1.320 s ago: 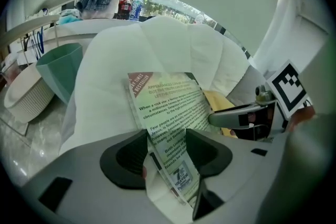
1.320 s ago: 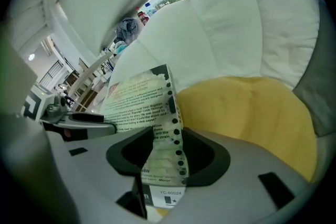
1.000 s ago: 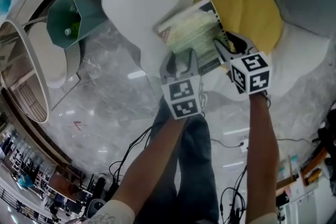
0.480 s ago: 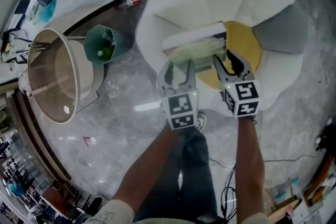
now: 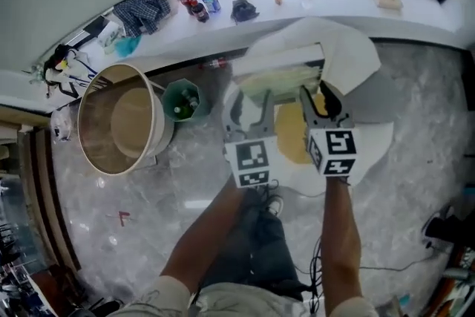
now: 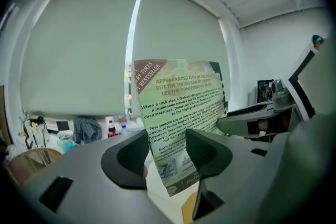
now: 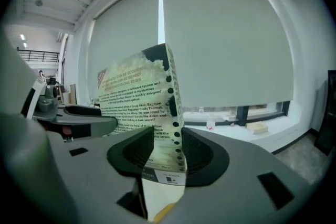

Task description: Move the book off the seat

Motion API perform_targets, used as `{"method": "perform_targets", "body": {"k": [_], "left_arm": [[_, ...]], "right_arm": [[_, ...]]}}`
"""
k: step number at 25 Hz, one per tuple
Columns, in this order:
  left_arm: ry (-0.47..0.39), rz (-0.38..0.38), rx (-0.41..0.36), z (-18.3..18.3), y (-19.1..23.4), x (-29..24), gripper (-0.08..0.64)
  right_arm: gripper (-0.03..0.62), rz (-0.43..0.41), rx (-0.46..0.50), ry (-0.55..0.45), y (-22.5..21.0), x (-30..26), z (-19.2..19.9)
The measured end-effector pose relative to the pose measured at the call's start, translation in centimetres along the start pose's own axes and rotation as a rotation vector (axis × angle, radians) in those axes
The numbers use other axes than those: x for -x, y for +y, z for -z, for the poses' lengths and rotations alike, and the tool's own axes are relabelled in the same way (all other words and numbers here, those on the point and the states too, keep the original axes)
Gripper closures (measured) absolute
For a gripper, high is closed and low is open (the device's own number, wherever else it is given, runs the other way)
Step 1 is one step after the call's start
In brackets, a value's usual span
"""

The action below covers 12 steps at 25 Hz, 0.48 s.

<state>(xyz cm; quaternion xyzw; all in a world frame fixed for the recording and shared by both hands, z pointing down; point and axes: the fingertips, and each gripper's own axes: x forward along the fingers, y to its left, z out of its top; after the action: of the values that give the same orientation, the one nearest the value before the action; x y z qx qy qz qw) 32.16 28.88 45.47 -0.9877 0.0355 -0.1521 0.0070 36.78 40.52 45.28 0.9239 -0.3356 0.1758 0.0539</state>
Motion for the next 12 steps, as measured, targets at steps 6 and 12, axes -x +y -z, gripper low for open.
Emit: {"method": "perform_targets", "body": {"k": [6,12], "left_arm": [[-0.172,-0.041,-0.029,-13.1,3.1,8.5,0.336],[-0.258,-0.129,-0.065,-20.2,8.3,18.0,0.336]], "right_arm": [[0.417,0.02,0.081,-0.212,4.7,7.1,-13.4],[0.419,-0.055,0.122,-0.377,12.9,12.0,-21.6]]}}
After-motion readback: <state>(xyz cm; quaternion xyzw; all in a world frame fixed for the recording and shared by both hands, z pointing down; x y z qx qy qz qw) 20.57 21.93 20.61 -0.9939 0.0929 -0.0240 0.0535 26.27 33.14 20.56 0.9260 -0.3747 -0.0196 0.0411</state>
